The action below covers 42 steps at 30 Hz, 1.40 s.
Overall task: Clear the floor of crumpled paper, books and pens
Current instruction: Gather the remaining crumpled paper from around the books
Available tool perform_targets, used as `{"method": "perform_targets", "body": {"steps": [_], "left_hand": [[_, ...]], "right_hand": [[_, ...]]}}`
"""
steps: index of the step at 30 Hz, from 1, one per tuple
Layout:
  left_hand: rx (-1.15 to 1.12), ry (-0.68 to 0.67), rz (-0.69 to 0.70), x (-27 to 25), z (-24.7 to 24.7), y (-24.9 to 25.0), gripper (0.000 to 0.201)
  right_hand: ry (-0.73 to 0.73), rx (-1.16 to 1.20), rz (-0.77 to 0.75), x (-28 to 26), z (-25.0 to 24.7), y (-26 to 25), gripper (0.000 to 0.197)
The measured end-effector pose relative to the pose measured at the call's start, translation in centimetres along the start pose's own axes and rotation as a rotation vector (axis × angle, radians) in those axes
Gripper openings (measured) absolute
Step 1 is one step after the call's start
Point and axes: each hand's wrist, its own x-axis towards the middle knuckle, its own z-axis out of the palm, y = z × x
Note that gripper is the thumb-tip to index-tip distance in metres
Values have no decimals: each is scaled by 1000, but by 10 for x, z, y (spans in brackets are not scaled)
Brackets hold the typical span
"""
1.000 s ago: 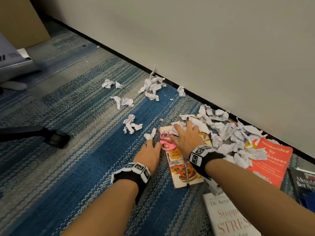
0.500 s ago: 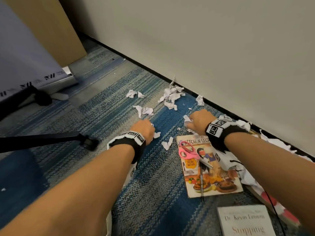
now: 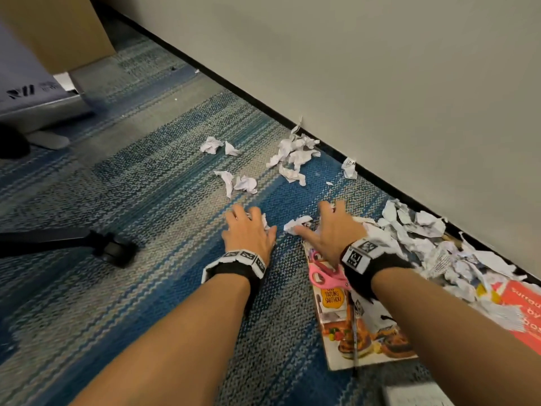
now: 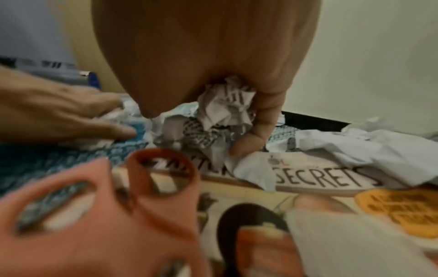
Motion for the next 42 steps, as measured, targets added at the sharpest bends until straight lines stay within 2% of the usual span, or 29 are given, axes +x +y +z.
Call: {"method": "perform_targets", "body": {"steps": [2, 4, 7, 10, 14, 16, 19, 21, 24, 27, 29, 30, 32, 34, 36, 38, 40, 42], "left_hand": [[74, 8, 44, 9, 1, -6, 61], [174, 14, 133, 19, 6, -8, 65], [112, -1, 268, 27, 8, -5, 48], [69, -39, 281, 29, 0, -2, 24], [31, -129, 311, 32, -12, -7, 22], [55, -155, 312, 42, -19, -13, 23], [85, -110, 282, 63, -33, -22, 25], [49, -9, 213, 78, -43, -29, 33], [-26, 136, 76, 96, -50, -32, 45], [9, 162, -13, 109, -42, -32, 64], [174, 125, 44, 117, -26, -32, 84], [256, 91, 103, 120, -17, -32, 87], [302, 36, 196, 124, -8, -30, 76], [112, 36, 149, 130, -12, -29, 48], [-89, 116, 46, 141, -21, -35, 29], [-185, 241, -45, 156, -31, -45, 28], [-281, 319, -157, 176, -38, -55, 29], [-307, 286, -241, 192, -40, -62, 39]], "right_hand": [[23, -87, -93, 0, 9, -5, 77], [20, -152, -164, 5, 16, -9, 67], [-20, -184, -184, 15, 18, -15, 53], [-59, -145, -187, 24, 12, -15, 39], [-137, -78, -236, 33, 0, -7, 26], [-110, 80, -153, 35, -7, 1, 25], [26, 364, 21, 42, -24, 14, 25], [109, 408, 45, 51, -35, 17, 27], [167, 378, 5, 66, -46, 5, 26], [248, 331, -69, 86, -54, -20, 26], [282, 249, -118, 102, -58, -36, 27], [275, 202, -124, 111, -59, -44, 26], [237, 115, -115, 126, -57, -54, 28], [161, 28, -96, 136, -49, -59, 32], [62, -42, -86, 138, -38, -62, 39], [-10, -104, -82, 136, -25, -62, 49], [6, -125, -82, 133, -15, -58, 56], [72, -61, -96, 131, -9, -52, 58]]}}
